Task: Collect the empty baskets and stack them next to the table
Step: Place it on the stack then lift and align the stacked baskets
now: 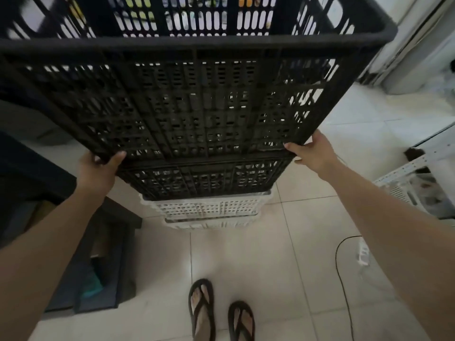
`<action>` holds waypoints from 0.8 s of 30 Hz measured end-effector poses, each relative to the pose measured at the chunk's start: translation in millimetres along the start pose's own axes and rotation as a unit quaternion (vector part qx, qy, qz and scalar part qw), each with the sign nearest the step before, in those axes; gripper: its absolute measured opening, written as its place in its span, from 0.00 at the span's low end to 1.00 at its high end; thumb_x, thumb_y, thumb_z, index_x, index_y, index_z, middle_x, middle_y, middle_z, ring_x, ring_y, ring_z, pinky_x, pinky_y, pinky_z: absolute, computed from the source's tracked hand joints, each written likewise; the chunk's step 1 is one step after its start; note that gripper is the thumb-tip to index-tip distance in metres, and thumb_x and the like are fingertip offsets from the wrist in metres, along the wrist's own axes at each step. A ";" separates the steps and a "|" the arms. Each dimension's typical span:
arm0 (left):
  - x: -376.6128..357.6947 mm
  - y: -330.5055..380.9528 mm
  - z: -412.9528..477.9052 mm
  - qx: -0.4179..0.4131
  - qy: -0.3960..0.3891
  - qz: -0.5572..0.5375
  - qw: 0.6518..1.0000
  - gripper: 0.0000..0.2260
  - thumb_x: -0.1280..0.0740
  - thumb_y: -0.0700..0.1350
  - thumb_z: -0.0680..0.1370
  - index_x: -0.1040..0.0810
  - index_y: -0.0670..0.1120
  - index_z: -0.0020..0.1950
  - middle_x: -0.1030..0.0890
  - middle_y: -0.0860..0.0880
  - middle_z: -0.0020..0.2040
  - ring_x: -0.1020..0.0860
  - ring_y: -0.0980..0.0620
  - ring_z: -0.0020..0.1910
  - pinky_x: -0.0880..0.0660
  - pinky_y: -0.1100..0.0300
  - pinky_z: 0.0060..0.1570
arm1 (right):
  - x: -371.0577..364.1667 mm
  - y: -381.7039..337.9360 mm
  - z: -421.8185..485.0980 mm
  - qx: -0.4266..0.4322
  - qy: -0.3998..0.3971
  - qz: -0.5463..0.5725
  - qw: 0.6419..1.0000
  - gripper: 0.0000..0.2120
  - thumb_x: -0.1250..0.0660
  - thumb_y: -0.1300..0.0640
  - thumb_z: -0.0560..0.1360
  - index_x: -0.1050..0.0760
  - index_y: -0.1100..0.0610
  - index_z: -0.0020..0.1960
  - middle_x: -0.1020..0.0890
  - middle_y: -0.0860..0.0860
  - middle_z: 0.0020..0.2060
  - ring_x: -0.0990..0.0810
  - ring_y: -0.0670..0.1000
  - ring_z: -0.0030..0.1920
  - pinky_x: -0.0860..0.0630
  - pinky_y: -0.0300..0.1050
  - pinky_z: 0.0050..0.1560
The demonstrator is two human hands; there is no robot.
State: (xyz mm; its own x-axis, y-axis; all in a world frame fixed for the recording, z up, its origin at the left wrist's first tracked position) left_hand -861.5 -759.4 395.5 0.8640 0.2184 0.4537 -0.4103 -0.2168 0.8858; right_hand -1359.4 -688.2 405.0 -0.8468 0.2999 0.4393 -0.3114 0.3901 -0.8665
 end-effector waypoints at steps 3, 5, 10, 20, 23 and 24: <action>0.0 10.7 -3.1 -0.009 0.004 0.026 1.000 0.06 0.31 0.51 0.75 0.28 0.53 0.45 0.27 0.53 0.54 0.28 0.53 0.53 0.27 0.62 0.48 | -1.2 2.6 -3.7 -0.019 -0.044 0.071 0.996 0.24 0.26 0.59 0.70 0.30 0.51 0.62 0.18 0.53 0.51 0.17 0.48 0.45 0.19 0.38 0.39; -0.1 15.5 -5.7 -0.010 0.008 0.013 1.000 0.07 0.31 0.48 0.76 0.29 0.54 0.42 0.26 0.55 0.49 0.27 0.55 0.44 0.27 0.73 0.31 | -3.1 3.4 -4.9 -0.023 -0.060 0.091 0.994 0.26 0.26 0.58 0.69 0.30 0.52 0.65 0.19 0.53 0.54 0.18 0.52 0.50 0.19 0.42 0.47; -3.8 10.7 -10.4 0.005 -0.002 -0.061 0.998 0.04 0.31 0.46 0.76 0.25 0.54 0.46 0.21 0.57 0.46 0.22 0.62 0.40 0.27 0.76 0.29 | -2.1 9.6 -2.3 -0.015 -0.043 0.106 0.993 0.30 0.24 0.56 0.68 0.31 0.52 0.67 0.21 0.60 0.58 0.19 0.58 0.55 0.21 0.38 0.41; -10.9 -17.4 -18.4 0.026 -0.020 -0.142 0.989 0.15 0.32 0.44 0.76 0.29 0.48 0.62 0.23 0.49 0.59 0.24 0.54 0.57 0.27 0.64 0.55 | 7.9 21.2 0.4 0.020 -0.007 0.103 0.994 0.31 0.21 0.56 0.64 0.29 0.53 0.64 0.25 0.56 0.62 0.25 0.54 0.63 0.20 0.45 0.49; -21.3 -19.4 -18.2 0.031 -0.034 -0.164 0.985 0.22 0.32 0.34 0.72 0.35 0.47 0.63 0.26 0.47 0.61 0.26 0.48 0.62 0.26 0.59 0.56 | 4.0 27.7 -2.1 0.043 -0.008 0.084 0.995 0.37 0.21 0.55 0.63 0.33 0.50 0.67 0.26 0.46 0.62 0.28 0.43 0.63 0.25 0.49 0.60; -24.3 -21.0 -19.4 0.019 -0.035 -0.136 0.990 0.26 0.31 0.33 0.71 0.37 0.49 0.63 0.27 0.49 0.60 0.26 0.50 0.62 0.26 0.58 0.58 | -0.4 31.6 -3.8 0.050 -0.018 0.076 0.996 0.39 0.20 0.56 0.62 0.36 0.50 0.68 0.26 0.43 0.60 0.26 0.40 0.61 0.28 0.50 0.63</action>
State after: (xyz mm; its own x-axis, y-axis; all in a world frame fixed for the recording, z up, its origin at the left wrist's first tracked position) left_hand -879.5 -741.7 367.7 0.9598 0.2065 0.1900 -0.1501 -0.1946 0.9693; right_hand -1367.3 -672.7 378.3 -0.9016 0.3172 0.2941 -0.2182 0.2534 -0.9424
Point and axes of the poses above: each hand's wrist, its own z-axis towards the middle knuckle, its own x-axis out of the back of the hand, y = z × x, the point moved 8 cm from there along z, towards the middle knuckle
